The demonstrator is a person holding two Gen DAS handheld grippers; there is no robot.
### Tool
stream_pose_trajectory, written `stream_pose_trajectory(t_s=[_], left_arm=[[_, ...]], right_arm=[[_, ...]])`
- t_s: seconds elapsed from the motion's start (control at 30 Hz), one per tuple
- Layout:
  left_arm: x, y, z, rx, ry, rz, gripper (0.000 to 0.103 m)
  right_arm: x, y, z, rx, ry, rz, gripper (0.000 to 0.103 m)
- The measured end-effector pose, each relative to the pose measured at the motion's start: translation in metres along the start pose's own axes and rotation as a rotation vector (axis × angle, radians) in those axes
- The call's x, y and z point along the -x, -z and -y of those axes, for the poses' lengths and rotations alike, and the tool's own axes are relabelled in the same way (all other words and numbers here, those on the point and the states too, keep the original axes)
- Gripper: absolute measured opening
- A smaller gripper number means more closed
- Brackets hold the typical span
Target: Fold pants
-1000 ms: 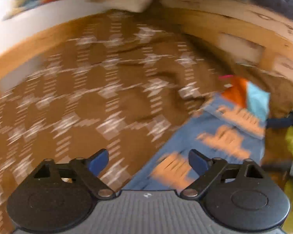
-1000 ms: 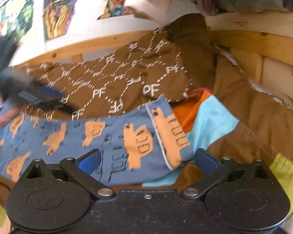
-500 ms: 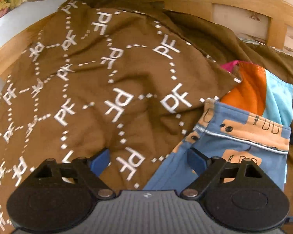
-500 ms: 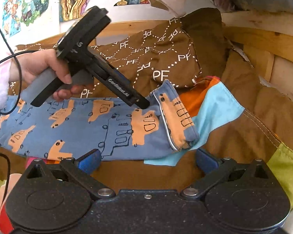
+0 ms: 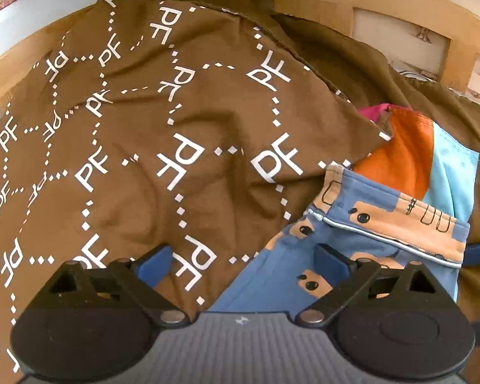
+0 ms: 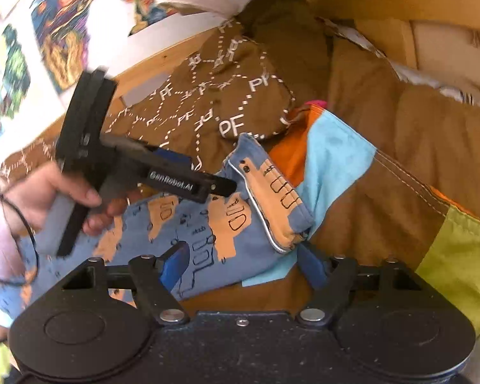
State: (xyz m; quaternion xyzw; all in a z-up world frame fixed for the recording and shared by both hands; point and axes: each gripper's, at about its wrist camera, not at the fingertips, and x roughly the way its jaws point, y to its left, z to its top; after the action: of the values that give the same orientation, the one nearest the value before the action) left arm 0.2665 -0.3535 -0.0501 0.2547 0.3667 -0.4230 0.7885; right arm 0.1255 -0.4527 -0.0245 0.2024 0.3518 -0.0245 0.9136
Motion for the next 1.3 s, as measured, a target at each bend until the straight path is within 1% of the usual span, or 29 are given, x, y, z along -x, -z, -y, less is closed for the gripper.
stream_pose_trajectory(t_s=[0.07,0.1,0.17,0.23,0.3,0.33,0.37,0.4,0.47,0.57,0.63,0.7,0.8,0.87,0.93,1.0,1.07,1.1,1.2,1.27,1.3], left_arm=[[-0.004,0.000,-0.003,-0.013,0.005,0.006,0.099],[-0.003,0.004,-0.003,-0.016,0.007,0.009,0.099],[0.002,0.006,-0.007,0.017,0.015,-0.005,0.098],[0.005,0.003,-0.014,0.111,0.029,-0.038,0.098],[0.009,-0.003,-0.020,0.216,0.034,-0.082,0.098],[0.012,-0.006,-0.022,0.267,0.060,-0.097,0.098],[0.015,-0.008,-0.023,0.308,0.102,-0.097,0.098],[0.018,-0.011,-0.023,0.339,0.142,-0.094,0.098],[0.022,-0.017,-0.022,0.385,0.197,-0.096,0.098],[0.024,-0.023,-0.018,0.422,0.278,-0.084,0.097],[0.022,-0.026,-0.015,0.441,0.308,-0.091,0.093],[0.019,-0.029,-0.010,0.450,0.330,-0.100,0.091],[0.020,-0.028,0.002,0.462,0.361,-0.111,0.088],[0.020,-0.027,0.006,0.477,0.364,-0.122,0.084],[0.018,-0.027,0.008,0.487,0.361,-0.133,0.083],[0.019,-0.026,0.007,0.494,0.363,-0.138,0.083],[0.021,-0.025,0.007,0.484,0.367,-0.130,0.083],[0.024,-0.024,0.006,0.472,0.360,-0.125,0.083],[0.029,-0.022,0.004,0.439,0.325,-0.119,0.083],[0.033,-0.020,0.000,0.438,0.326,-0.119,0.083],[0.034,-0.018,-0.002,0.442,0.339,-0.120,0.083]], right_arm=[[-0.004,-0.004,0.002,-0.035,0.015,-0.025,0.076],[-0.007,-0.006,0.000,-0.026,0.032,-0.044,0.076],[-0.013,-0.009,-0.010,0.037,0.076,-0.073,0.076],[-0.017,-0.009,-0.017,0.082,0.107,-0.076,0.076],[-0.017,-0.009,-0.017,0.059,0.115,-0.064,0.076],[-0.016,-0.008,-0.015,0.028,0.112,-0.053,0.075],[-0.014,-0.008,-0.012,-0.011,0.112,-0.041,0.072],[-0.012,-0.008,-0.008,-0.046,0.114,-0.030,0.070],[-0.010,-0.006,-0.004,-0.099,0.114,-0.005,0.068],[-0.007,-0.003,0.002,-0.160,0.108,0.034,0.065],[-0.005,-0.001,0.006,-0.197,0.098,0.063,0.062],[-0.004,0.002,0.006,-0.193,0.099,0.091,0.060],[-0.004,0.008,0.002,-0.144,0.140,0.120,0.044],[-0.002,0.011,0.002,-0.129,0.174,0.132,0.023],[-0.002,0.012,0.001,-0.086,0.187,0.136,0.021],[-0.001,0.014,-0.006,-0.013,0.206,0.144,0.019],[0.001,0.017,-0.021,0.119,0.238,0.166,0.016],[0.001,0.020,-0.031,0.205,0.255,0.179,0.016],[0.002,0.033,-0.056,0.424,0.264,0.218,0.014],[0.001,0.040,-0.068,0.518,0.255,0.223,0.014],[0.000,0.043,-0.071,0.550,0.253,0.223,0.014]])
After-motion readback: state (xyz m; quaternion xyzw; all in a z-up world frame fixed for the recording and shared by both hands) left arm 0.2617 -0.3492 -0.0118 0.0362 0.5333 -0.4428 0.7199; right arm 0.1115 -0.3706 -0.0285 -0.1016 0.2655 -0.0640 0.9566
